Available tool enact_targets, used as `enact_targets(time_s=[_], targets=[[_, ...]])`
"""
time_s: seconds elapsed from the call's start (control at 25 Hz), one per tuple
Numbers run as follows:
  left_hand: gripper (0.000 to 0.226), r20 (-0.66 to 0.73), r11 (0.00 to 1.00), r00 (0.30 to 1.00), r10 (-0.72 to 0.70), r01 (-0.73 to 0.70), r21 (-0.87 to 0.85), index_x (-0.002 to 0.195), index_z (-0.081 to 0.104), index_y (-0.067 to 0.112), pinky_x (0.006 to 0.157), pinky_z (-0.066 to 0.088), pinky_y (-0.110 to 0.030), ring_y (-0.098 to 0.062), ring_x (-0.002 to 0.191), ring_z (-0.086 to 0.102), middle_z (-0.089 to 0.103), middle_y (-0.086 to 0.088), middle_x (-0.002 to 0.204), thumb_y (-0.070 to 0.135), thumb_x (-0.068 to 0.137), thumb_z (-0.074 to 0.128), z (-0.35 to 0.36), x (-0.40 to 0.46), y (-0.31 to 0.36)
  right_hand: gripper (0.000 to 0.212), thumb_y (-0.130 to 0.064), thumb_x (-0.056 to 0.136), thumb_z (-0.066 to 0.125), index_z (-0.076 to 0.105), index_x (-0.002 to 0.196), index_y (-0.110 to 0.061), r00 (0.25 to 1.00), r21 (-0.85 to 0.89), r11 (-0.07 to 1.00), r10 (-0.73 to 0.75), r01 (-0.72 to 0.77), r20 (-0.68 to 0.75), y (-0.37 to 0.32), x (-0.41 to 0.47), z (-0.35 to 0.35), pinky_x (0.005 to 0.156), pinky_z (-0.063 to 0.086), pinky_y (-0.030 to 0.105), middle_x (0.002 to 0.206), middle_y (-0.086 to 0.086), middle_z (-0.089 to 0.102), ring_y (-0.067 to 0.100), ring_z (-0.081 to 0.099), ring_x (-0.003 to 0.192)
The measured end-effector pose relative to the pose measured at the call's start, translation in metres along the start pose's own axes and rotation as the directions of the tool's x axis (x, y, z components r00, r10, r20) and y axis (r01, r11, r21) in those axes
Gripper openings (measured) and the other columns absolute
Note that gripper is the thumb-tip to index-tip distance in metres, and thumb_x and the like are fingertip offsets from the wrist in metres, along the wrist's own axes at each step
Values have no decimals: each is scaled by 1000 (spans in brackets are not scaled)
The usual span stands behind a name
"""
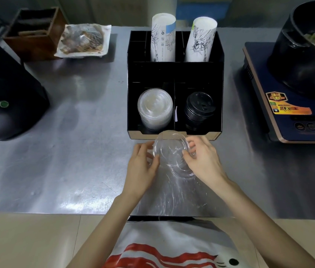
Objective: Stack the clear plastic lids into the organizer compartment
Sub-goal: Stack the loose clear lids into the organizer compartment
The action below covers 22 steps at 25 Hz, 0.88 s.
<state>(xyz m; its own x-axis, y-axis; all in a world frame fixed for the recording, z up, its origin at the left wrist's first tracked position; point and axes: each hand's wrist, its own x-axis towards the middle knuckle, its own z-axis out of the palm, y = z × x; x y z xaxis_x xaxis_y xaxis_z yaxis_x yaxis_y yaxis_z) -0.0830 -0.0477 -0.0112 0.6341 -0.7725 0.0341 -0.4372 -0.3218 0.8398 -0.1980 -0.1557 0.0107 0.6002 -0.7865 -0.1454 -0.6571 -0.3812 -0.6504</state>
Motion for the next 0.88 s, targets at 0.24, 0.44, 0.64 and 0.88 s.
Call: enact_targets(time_s=[0.24, 0.44, 0.64, 0.88], targets=[[35, -61, 999, 997, 44, -44, -10, 118, 52, 9, 66, 41, -3, 0, 75, 54, 51, -1, 102, 5, 84, 59, -15, 16, 5, 37, -15, 86, 55, 47, 122, -9, 996, 19, 996, -82, 83, -44, -20, 13, -8, 86, 50, 38, 113, 10, 45, 25, 60, 85], [37, -105, 996, 991, 86, -83, 31, 119, 52, 9, 66, 38, 0, 3, 75, 52, 49, 0, 101, 4, 83, 59, -28, 38, 11, 43, -14, 86, 54, 42, 127, -11, 989, 31, 989, -140, 142, -55, -35, 30, -14, 90, 49, 39, 113, 9, 44, 22, 56, 90], [37, -124, 996, 990, 73, -66, 62, 121, 50, 10, 63, 38, -2, -9, 73, 54, 46, 0, 101, 7, 84, 57, -35, 58, 17, 42, -12, 86, 53, 44, 126, -15, 976, 51, 975, -212, 215, -59, -48, 53, -22, 90, 48, 37, 112, 9, 47, 20, 54, 92], [42, -124, 994, 992, 24, -10, 109, 128, 40, 10, 77, 34, -19, -24, 101, 51, 52, -11, 117, 13, 88, 52, -30, 81, 14, 39, -16, 87, 51, 44, 126, -15, 982, 23, 982, -189, 189, -18, -56, 81, -24, 89, 49, 42, 116, 8, 44, 25, 56, 97]])
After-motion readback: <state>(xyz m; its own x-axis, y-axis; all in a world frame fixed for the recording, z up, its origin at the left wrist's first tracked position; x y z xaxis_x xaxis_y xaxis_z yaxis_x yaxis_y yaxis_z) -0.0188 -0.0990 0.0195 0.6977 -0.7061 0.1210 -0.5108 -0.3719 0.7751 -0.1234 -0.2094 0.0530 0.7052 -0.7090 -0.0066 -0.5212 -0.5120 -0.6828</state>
